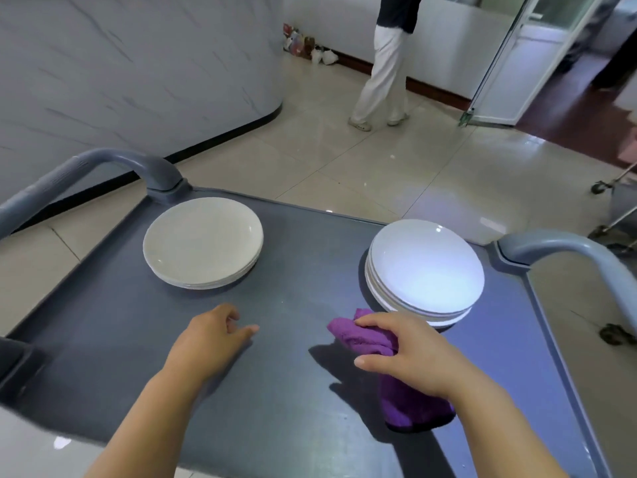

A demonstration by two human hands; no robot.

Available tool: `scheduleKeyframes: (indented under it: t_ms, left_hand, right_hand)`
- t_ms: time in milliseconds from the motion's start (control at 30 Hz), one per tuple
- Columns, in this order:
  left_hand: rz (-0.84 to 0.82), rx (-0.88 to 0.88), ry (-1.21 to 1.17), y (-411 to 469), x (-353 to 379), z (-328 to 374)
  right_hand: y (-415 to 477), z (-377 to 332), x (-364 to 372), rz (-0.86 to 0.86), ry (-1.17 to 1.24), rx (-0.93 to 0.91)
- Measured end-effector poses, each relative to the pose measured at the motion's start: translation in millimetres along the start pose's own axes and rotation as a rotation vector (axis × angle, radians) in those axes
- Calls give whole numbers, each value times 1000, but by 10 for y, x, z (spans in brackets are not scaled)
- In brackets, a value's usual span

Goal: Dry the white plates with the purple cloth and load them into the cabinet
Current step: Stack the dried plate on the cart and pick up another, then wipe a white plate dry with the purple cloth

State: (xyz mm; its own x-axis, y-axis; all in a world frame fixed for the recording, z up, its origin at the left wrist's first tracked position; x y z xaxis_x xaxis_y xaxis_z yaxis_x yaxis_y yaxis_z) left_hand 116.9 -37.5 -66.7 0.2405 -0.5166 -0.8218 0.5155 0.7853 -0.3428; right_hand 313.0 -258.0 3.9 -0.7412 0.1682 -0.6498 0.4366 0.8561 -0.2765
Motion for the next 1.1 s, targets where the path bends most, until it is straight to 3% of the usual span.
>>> scheduleKeyframes:
  t_ms: [300, 533, 733, 900, 1100]
  left_hand:
    - [-103, 186, 23, -203, 631, 1284]
    - [-66, 117, -314, -121, 906, 2064]
    - [-16, 24, -406, 95, 1123, 2282]
    - [7, -91, -336, 205, 1153, 2280]
    - [50, -73, -282, 135, 1018, 2287]
  right_hand:
    - [-612, 823, -639, 105, -1, 171]
    - [-877, 1257, -1118, 325, 1, 273]
    - [-935, 1436, -1287, 402, 241, 289]
    - [-971, 1636, -1324, 504, 505, 326]
    - [-999, 1760, -1390, 608, 813, 280]
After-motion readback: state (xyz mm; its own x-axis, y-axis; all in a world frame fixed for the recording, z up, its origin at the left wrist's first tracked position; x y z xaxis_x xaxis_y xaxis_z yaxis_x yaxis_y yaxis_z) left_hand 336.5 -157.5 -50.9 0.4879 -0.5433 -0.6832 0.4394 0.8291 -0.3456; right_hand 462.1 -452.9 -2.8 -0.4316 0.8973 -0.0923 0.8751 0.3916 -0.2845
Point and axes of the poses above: each hand's wrist, its own y-axis towards the middle knuckle, its own x-axis out of the palm, z = x × y, the point moved 8 cm from there along y, towards the middle knuckle, and after that the axes turned 9 degrees about y, right-handed, at the moved point
